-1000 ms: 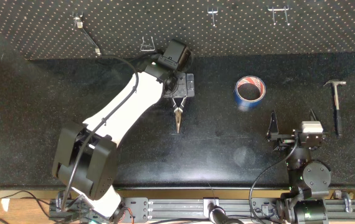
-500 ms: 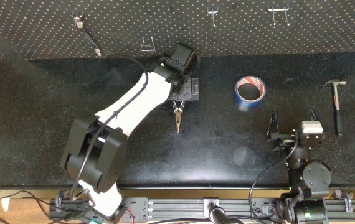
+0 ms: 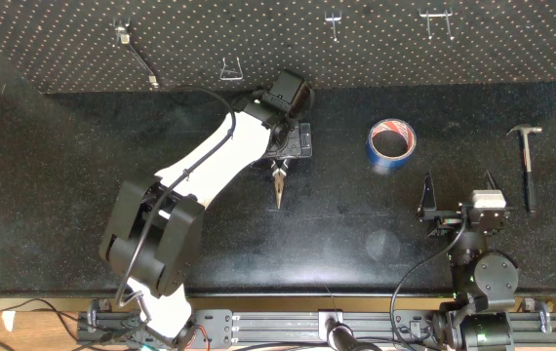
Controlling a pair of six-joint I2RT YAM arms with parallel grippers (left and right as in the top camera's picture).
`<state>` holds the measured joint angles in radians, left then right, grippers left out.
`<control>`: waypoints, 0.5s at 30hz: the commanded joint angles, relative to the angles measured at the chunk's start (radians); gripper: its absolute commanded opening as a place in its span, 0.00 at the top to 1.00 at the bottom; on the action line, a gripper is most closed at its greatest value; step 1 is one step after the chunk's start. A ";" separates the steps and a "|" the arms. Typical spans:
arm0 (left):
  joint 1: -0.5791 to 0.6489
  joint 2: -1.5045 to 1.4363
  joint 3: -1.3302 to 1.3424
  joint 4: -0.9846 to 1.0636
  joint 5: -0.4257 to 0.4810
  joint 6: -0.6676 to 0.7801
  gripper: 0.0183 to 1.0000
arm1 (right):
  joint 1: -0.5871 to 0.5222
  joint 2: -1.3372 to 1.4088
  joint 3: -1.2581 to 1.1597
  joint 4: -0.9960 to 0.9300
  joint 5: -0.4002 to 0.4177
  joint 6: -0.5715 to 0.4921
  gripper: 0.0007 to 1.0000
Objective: Place Tools Onto Pegboard
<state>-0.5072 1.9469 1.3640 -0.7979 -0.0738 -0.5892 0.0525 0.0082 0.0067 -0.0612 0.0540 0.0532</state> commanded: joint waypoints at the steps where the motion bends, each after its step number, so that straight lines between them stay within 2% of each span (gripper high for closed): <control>1: -0.004 0.025 0.015 0.002 -0.002 -0.013 0.00 | -0.005 -0.005 -0.002 -0.006 0.013 -0.014 0.02; 15: -0.004 0.037 0.009 -0.005 -0.001 -0.005 0.00 | -0.005 -0.005 -0.002 -0.006 0.013 -0.014 0.02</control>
<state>-0.5072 1.9678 1.3640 -0.7986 -0.0738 -0.5888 0.0525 0.0082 0.0067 -0.0612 0.0540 0.0532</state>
